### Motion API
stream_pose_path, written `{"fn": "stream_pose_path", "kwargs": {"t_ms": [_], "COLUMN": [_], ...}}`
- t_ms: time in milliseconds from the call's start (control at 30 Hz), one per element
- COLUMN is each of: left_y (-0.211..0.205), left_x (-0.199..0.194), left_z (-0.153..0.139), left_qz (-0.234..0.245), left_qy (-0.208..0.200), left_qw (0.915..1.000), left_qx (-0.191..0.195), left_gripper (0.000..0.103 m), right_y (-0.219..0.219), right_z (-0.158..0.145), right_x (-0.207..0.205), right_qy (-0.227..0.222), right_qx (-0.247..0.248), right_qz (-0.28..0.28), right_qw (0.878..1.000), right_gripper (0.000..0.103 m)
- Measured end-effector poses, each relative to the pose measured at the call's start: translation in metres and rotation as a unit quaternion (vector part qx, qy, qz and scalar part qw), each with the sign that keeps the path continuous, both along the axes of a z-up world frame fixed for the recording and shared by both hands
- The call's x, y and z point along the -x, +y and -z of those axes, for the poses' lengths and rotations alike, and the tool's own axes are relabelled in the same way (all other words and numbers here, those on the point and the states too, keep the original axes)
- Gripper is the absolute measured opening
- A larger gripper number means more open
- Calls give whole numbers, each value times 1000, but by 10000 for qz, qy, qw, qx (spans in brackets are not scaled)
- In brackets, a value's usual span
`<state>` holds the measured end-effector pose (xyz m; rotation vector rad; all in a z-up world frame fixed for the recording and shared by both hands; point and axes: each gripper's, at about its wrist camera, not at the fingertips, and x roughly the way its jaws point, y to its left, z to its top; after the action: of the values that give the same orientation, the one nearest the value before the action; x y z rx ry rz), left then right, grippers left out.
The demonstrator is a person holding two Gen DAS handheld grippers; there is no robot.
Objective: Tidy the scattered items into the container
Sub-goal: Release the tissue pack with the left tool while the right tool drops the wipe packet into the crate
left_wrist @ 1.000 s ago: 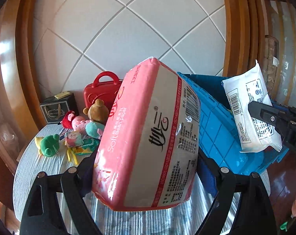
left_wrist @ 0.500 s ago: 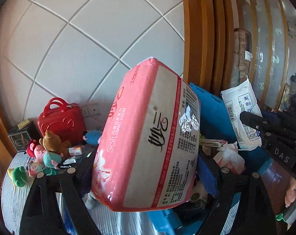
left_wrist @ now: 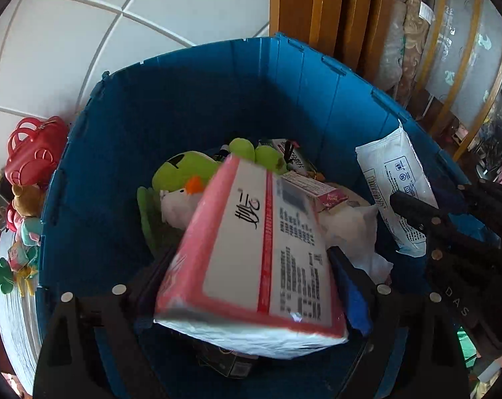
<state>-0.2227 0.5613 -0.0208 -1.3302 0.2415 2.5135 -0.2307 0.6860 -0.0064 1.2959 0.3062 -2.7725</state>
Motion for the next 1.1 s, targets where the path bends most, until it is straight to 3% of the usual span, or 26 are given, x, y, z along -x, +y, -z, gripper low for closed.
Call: {"fn": "stream_pose_path", "kwargs": {"t_ms": [333,467,633,833,933,1100], "left_y": [8,7,4,-9,-20,-38], "left_x": [-6,-14,-26,-42,-51,-73], "left_z": [-10,-11,-12,-21,-27,-37], "left_qz": [-159,-194,-238,-391,-549,-810], "left_qy": [197,341,468,791,1007,1388], "left_qw": [9996,9990,9985,9961,9933,9868], "left_qx": [129,203,163,-10,-119,-191], "left_gripper": [90,90,90,90,90,90], "right_y": [13,16,14,16,17,18], "right_z": [22,24,23,3,-6,-22], "right_x": [14,12,4,-21,-34,-56], "right_qy": [-609,-621,-506,-108,102,480], "right_qx": [56,36,-67,-70,-6,79], "right_qz": [-178,-235,-196,-199,-161,-170], "right_qw": [9980,9978,9985,9997,9998,9987], "right_gripper": [23,27,58,81,98,102]}}
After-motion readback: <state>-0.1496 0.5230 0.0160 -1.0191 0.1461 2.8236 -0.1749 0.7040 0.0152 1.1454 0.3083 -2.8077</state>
